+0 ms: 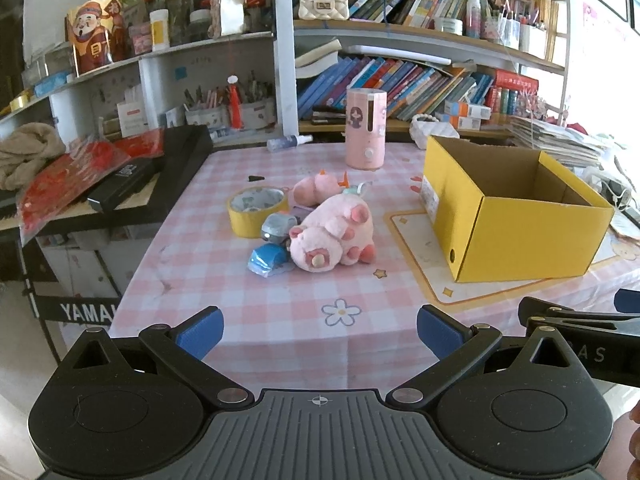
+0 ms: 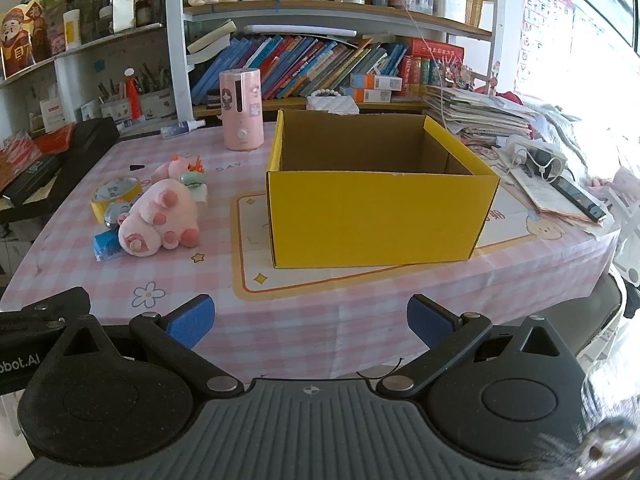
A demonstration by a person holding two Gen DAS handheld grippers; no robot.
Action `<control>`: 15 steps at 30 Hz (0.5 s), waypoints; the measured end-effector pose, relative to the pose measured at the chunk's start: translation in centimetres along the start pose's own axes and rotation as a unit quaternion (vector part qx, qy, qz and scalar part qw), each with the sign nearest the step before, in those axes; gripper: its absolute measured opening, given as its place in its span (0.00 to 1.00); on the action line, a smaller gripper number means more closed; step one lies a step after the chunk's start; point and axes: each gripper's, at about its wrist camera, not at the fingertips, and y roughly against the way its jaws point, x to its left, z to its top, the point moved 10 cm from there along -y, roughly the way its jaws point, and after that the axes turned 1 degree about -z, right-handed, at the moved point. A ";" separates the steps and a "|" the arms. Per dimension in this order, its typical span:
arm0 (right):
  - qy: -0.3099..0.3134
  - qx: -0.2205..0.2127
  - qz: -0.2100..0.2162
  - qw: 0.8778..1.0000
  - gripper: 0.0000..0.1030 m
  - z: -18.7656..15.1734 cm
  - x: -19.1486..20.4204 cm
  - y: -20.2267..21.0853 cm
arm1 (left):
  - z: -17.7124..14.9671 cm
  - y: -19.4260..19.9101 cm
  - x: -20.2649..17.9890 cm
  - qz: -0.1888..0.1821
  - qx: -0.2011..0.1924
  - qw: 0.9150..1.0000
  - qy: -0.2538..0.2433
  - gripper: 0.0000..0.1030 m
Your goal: Organize objects
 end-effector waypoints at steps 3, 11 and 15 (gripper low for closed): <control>0.000 -0.001 0.001 1.000 1.00 0.0 0.1 0.0 | 0.0 -0.1 0.1 0.001 -0.001 1.000 0.001 1.00; -0.004 0.002 0.002 1.000 1.00 -0.1 0.4 -0.2 | -0.3 -0.4 0.2 -0.011 0.007 1.000 -0.007 1.00; -0.013 0.005 0.005 1.000 1.00 -0.3 0.5 -0.4 | -0.2 -0.2 0.3 -0.008 0.000 1.000 -0.016 1.00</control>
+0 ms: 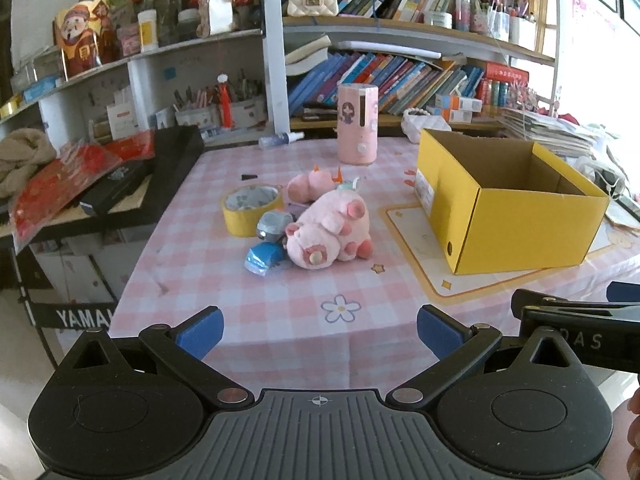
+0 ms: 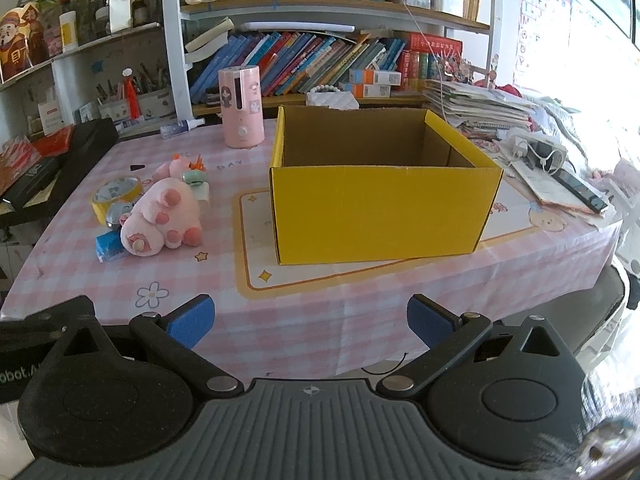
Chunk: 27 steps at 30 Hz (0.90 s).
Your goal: Organize objects
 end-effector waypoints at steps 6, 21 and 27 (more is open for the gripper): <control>0.010 0.002 0.014 1.000 0.99 0.1 0.9 -0.5 | -0.1 -0.3 1.0 0.011 0.003 1.000 0.015 1.00; 0.047 0.002 0.100 0.994 0.92 2.7 6.7 -4.1 | -0.1 -3.6 6.7 0.067 0.036 0.993 0.085 1.00; 0.048 -0.001 0.137 0.989 0.87 5.3 9.3 -6.6 | 1.0 -5.3 8.3 0.084 0.035 0.992 0.087 1.00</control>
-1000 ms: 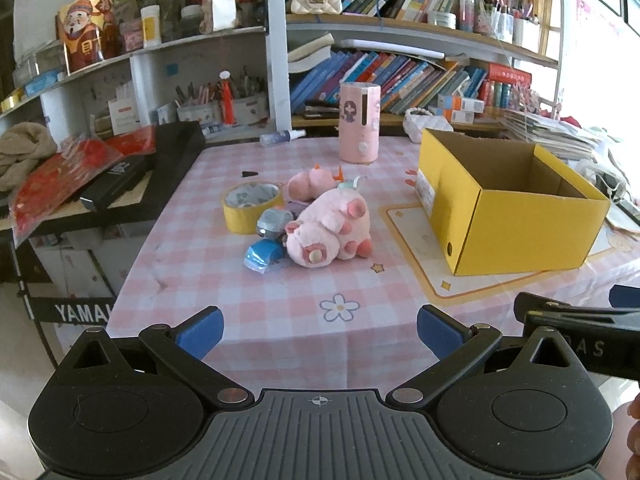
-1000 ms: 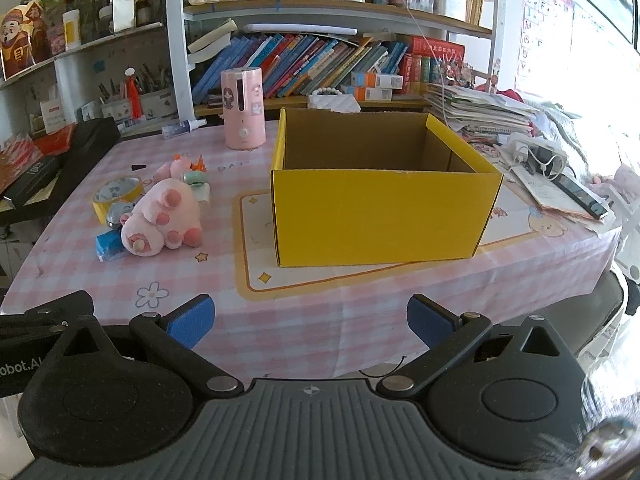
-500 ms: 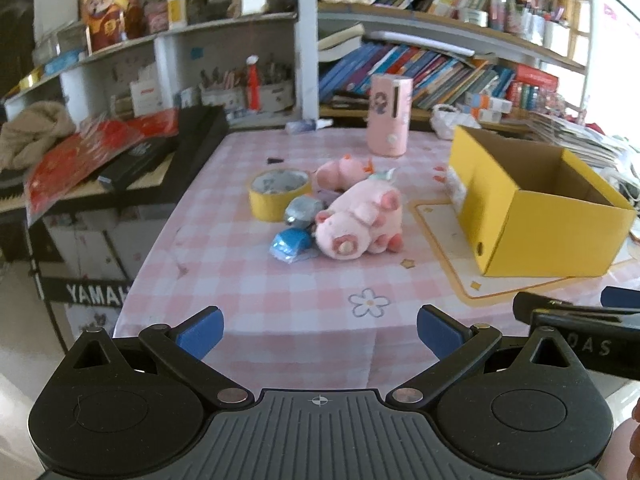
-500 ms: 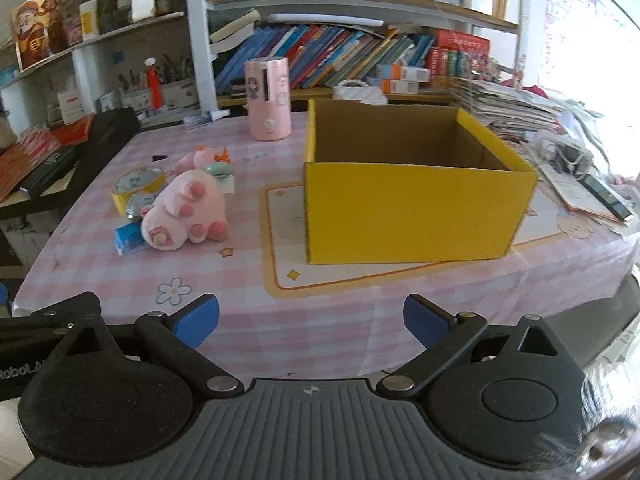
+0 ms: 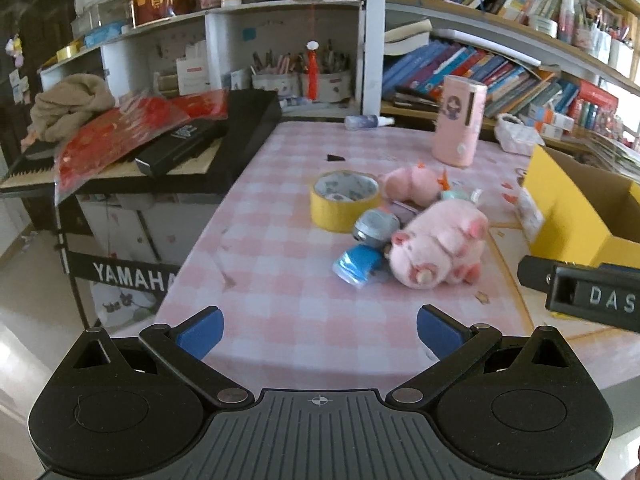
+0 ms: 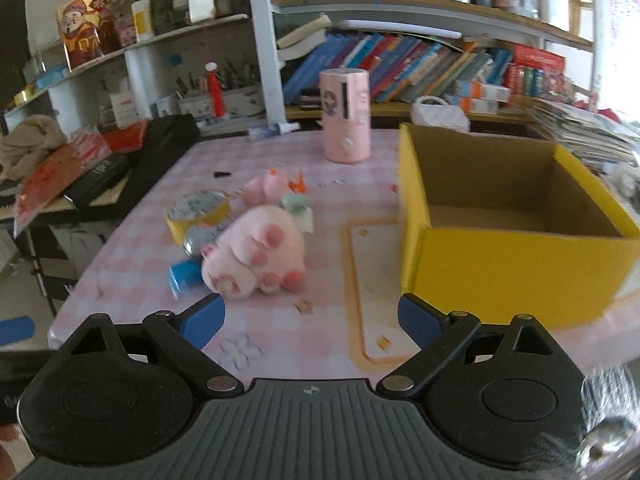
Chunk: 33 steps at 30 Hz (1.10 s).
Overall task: Organize objects
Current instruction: 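Reach the right gripper to the pink plush pig while the left approaches the blue toy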
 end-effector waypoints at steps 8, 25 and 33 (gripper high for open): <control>-0.007 0.017 0.032 0.999 0.93 2.8 1.5 -5.3 | 1.9 -3.0 0.5 0.001 0.004 1.000 -0.007 1.00; -0.093 0.125 0.090 0.984 0.69 3.0 1.7 -16.0 | 3.7 -7.5 -0.8 -0.022 0.027 0.999 -0.031 0.99; -0.031 0.031 0.084 0.995 0.62 7.8 0.8 -13.0 | 2.9 -11.6 -2.9 -0.009 0.068 0.994 -0.080 0.76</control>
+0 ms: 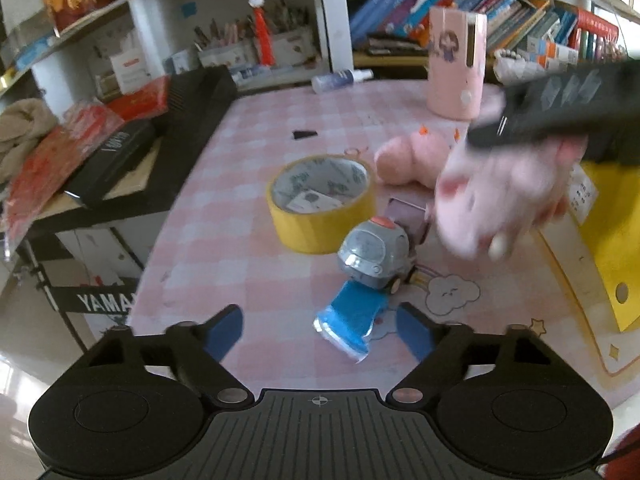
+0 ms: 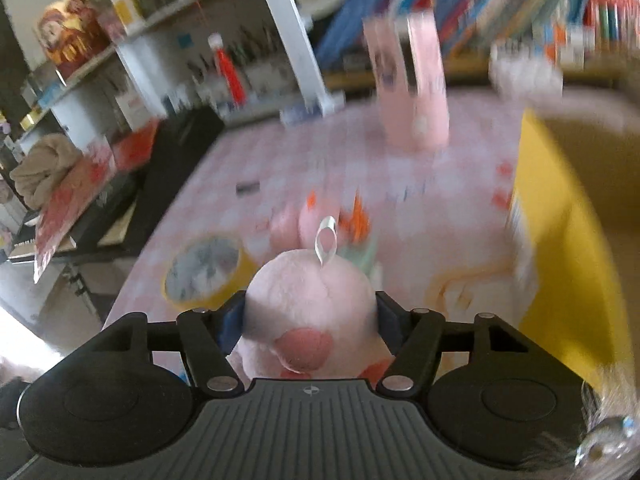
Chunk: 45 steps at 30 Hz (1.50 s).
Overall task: Organize objects
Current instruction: 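Reach the right gripper to the pink plush pig while the left approaches the blue toy, then close the right gripper on the pig while the left grips the blue toy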
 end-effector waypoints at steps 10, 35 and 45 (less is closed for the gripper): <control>0.035 -0.040 0.037 0.998 0.32 2.1 0.1 1.8 | 0.0 -2.5 -1.4 -0.030 0.030 0.999 -0.002 0.35; 0.294 0.135 -0.061 0.944 0.67 -8.4 2.6 -1.9 | -0.7 3.1 2.5 -0.022 -0.019 0.997 0.077 0.32; 0.187 0.065 -0.011 0.980 0.56 -6.0 3.4 3.1 | -0.3 7.0 1.6 -0.054 -0.064 0.994 0.071 0.32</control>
